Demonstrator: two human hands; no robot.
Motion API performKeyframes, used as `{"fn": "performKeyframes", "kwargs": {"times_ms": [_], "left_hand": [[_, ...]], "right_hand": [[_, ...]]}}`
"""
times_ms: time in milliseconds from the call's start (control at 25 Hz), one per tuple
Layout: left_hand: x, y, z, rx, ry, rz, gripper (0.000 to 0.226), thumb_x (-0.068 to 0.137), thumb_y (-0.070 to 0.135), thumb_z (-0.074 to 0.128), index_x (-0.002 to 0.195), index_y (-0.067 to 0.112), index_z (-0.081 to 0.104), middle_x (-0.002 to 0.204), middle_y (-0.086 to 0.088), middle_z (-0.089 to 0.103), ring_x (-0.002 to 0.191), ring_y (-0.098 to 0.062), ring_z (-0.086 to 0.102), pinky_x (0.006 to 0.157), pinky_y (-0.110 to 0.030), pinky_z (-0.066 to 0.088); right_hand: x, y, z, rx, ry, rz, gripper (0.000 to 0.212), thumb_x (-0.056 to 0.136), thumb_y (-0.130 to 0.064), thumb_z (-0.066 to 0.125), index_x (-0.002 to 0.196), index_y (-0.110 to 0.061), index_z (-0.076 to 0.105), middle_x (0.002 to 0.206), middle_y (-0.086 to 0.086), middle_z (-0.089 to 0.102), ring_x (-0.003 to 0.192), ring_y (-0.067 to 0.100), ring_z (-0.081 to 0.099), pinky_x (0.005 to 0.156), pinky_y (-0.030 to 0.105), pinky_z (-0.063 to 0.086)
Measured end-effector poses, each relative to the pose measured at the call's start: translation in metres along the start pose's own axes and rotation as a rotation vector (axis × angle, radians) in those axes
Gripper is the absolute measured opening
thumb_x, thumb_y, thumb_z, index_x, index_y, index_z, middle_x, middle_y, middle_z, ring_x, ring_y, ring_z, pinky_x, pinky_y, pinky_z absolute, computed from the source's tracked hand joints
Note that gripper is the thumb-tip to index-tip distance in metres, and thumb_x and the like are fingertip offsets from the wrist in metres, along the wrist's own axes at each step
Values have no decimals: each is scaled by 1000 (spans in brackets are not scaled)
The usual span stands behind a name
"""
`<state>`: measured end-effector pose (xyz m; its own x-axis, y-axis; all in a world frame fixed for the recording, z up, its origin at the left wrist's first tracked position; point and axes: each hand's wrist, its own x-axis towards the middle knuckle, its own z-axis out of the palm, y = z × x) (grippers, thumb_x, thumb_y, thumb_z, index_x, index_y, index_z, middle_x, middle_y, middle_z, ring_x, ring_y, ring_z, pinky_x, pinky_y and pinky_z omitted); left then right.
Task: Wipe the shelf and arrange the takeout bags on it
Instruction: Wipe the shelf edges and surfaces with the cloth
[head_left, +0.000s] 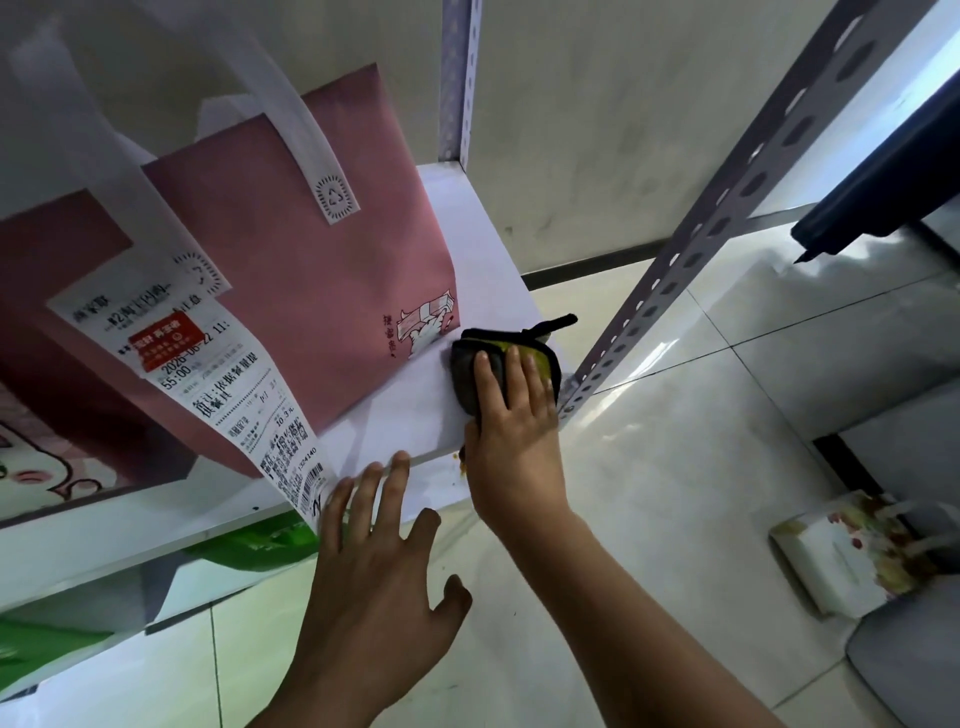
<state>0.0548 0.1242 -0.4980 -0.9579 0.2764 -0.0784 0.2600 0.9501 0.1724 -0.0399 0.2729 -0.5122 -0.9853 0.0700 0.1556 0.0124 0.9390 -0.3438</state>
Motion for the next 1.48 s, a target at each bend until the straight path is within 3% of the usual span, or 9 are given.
{"fn": "performKeyframes", "kwargs": {"times_ms": [160, 280, 440, 600, 720, 960, 1120, 1240, 1480], "left_hand": [[0, -2, 1, -1, -7, 6, 51, 65, 54, 57, 100, 22, 73, 159, -16, 33, 143, -39, 35, 114, -58, 28], [0, -2, 2, 26, 2, 16, 50, 66, 55, 53, 97, 20, 72, 159, -17, 32, 142, -40, 34, 114, -58, 28], [-2, -2, 3, 40, 13, 23, 48, 69, 55, 50, 94, 20, 72, 160, -17, 29, 145, -40, 30, 115, -59, 26], [-2, 0, 3, 39, 12, 9, 49, 67, 56, 50, 91, 21, 73, 160, -17, 30, 144, -39, 32, 116, -57, 24], [-1, -1, 3, 42, 7, 4, 49, 65, 57, 52, 91, 21, 74, 159, -17, 32, 143, -39, 33, 115, -57, 27], [-2, 0, 4, 68, 19, 11, 47, 70, 57, 49, 89, 21, 73, 160, -17, 29, 146, -38, 29, 117, -56, 23], [-2, 1, 2, 48, 16, 5, 48, 68, 57, 49, 88, 21, 74, 160, -16, 30, 146, -37, 29, 117, -56, 24], [-2, 1, 0, 36, 15, 0, 47, 67, 57, 50, 87, 22, 74, 160, -15, 31, 146, -36, 29, 118, -55, 24], [-4, 0, 7, 31, 34, 15, 47, 71, 55, 49, 88, 19, 73, 162, -18, 26, 148, -37, 23, 118, -56, 22]], "right_hand": [[-34, -2, -3, 58, -100, -47, 68, 92, -21, 47, 157, -13, 32, 165, 17, 23, 154, 36, 13, 125, 50, 15], [-5, 7, -11, 66, -144, -56, 67, 91, -32, 38, 156, -13, 35, 164, 18, 25, 153, 37, 17, 125, 48, 14], [48, 8, -22, -24, -237, 90, 63, 100, -34, 37, 160, -20, 20, 168, 13, 11, 155, 31, 8, 126, 43, 7], [3, -3, -10, 41, -71, 25, 63, 92, -23, 52, 153, -11, 39, 160, 22, 31, 150, 41, 25, 124, 51, 18], [-30, -2, -6, 36, -115, -45, 65, 94, -19, 51, 156, -14, 33, 164, 17, 25, 154, 36, 15, 125, 50, 14], [35, -2, -11, -18, -200, -49, 64, 100, -30, 42, 160, -19, 23, 167, 14, 16, 155, 32, 9, 126, 44, 5], [-3, -4, -10, 40, -103, -32, 62, 95, -25, 44, 155, -14, 36, 163, 18, 28, 153, 37, 19, 124, 52, 16], [-25, -1, -15, 66, -160, -64, 64, 99, -20, 53, 158, -16, 28, 166, 14, 20, 155, 34, 10, 125, 51, 15], [24, 7, -17, 99, -119, -6, 68, 88, -32, 36, 152, -13, 41, 160, 18, 34, 150, 38, 25, 123, 50, 20]]}}
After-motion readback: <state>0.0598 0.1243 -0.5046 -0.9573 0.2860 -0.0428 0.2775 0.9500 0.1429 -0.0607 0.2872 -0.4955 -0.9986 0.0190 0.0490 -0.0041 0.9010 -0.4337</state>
